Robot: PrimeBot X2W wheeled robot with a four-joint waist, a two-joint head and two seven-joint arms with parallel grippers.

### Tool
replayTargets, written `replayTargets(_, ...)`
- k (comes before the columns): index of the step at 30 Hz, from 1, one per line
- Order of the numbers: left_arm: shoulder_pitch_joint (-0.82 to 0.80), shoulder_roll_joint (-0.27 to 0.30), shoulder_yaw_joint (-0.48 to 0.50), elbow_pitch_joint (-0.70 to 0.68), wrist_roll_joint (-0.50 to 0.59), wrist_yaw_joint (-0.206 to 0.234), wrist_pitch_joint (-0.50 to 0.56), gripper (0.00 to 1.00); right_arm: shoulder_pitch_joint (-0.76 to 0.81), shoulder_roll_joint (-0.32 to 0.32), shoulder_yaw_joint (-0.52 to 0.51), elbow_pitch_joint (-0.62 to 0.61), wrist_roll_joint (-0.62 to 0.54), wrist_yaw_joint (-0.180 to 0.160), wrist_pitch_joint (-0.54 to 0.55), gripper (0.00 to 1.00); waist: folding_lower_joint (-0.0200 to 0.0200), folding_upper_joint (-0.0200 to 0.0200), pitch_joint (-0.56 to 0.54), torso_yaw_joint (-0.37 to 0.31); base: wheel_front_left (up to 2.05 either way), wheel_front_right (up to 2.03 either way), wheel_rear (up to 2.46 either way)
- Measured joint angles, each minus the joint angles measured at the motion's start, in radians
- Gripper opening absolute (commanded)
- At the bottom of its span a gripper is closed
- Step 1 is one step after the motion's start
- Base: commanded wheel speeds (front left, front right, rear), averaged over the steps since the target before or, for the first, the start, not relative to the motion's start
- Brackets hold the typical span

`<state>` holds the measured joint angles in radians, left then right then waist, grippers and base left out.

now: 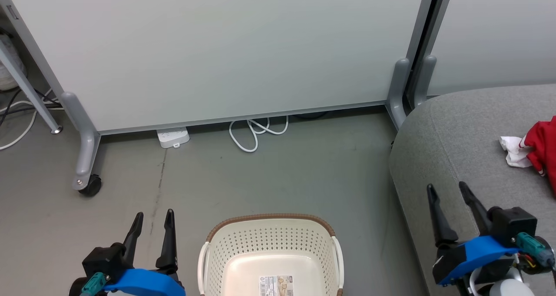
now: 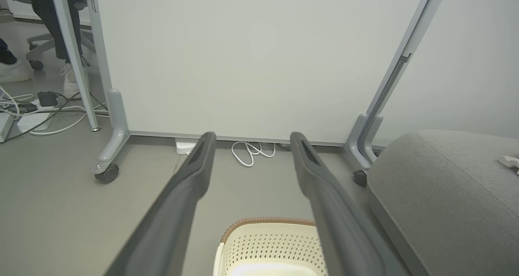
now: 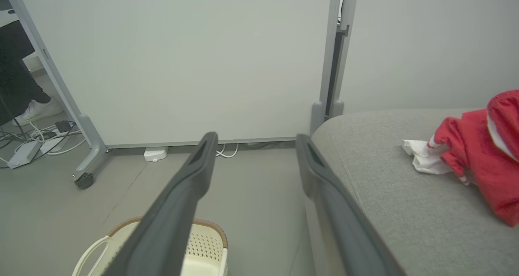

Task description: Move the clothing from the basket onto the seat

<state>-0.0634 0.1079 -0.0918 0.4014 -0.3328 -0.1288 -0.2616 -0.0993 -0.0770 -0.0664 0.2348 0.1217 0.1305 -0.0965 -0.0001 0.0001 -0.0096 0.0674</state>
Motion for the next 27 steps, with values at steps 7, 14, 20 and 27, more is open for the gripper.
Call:
replayTargets(7, 0.000, -0.003, 0.010, 0.007, 0.000, 0.000, 0.000, 1.00, 0.017, 0.011, 0.017, -0.010, -0.011, 0.000, 0.009, 1.00, 0.0000, 0.0000, 0.000, -0.004, 0.00, 0.00, 0.00)
replayTargets(14, 0.000, -0.005, 0.006, 0.008, 0.000, 0.000, 0.000, 1.00, 0.021, 0.016, 0.027, -0.013, 0.000, 0.000, 0.016, 1.00, 0.0001, 0.0000, 0.001, -0.008, 0.00, 0.00, 0.00)
replayTargets(20, 0.000, -0.003, -0.002, 0.009, -0.003, 0.000, 0.000, 1.00, 0.022, 0.019, 0.030, -0.007, 0.004, 0.000, 0.018, 1.00, 0.0001, 0.0000, 0.004, -0.008, 0.00, 0.00, 0.00)
replayTargets(27, 0.028, -0.014, -0.013, 0.049, -0.011, 0.000, 0.005, 0.00, 0.032, 0.021, 0.031, 0.038, 0.004, 0.000, 0.018, 0.00, 0.0001, 0.0000, 0.006, -0.008, 0.00, 0.00, 0.00)
